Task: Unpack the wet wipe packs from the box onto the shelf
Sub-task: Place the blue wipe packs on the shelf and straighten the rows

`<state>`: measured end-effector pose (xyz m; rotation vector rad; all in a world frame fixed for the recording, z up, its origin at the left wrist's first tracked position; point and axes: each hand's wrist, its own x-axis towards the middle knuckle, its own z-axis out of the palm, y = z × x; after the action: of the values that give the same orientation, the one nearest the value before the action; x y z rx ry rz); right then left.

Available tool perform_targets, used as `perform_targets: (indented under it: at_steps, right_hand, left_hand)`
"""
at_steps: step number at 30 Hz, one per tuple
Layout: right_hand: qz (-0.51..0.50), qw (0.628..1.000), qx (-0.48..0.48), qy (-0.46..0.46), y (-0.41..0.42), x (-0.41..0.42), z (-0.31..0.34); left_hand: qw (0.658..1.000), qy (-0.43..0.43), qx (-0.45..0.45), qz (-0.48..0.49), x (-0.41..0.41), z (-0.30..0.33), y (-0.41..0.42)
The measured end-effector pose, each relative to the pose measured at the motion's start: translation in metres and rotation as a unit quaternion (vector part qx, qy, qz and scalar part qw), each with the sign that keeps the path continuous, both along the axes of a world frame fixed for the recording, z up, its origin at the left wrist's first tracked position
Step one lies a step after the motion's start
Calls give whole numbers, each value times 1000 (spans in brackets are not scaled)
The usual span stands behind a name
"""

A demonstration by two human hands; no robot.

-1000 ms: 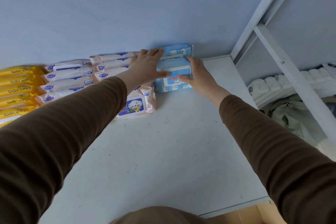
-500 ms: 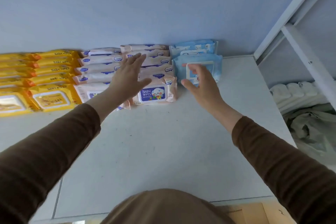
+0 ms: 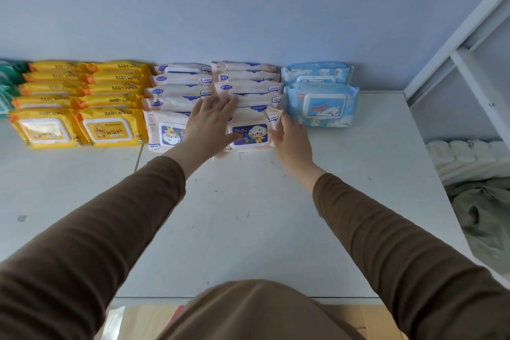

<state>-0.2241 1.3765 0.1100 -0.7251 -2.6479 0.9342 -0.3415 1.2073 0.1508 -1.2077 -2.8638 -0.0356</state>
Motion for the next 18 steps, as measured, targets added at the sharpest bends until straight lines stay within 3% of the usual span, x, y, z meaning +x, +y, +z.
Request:
perform_targets:
  at_steps: [4,9,14,18]
  right_hand:
    - [-16,1000,-20,8,3,5,6]
    - [87,972,182,123,1,5,27]
    - [231,911,342,-4,-19,-29,21]
    - [222,903,363,-56,-16,-36,7]
  left_hand:
    - [1000,-7,17,-13,-2,6,-8]
    - [998,2,61,35,-9,-1,-70]
    - [998,51,-18,24,-20,-14,-100]
    - [997,60,-36,29,-24,-22,-86]
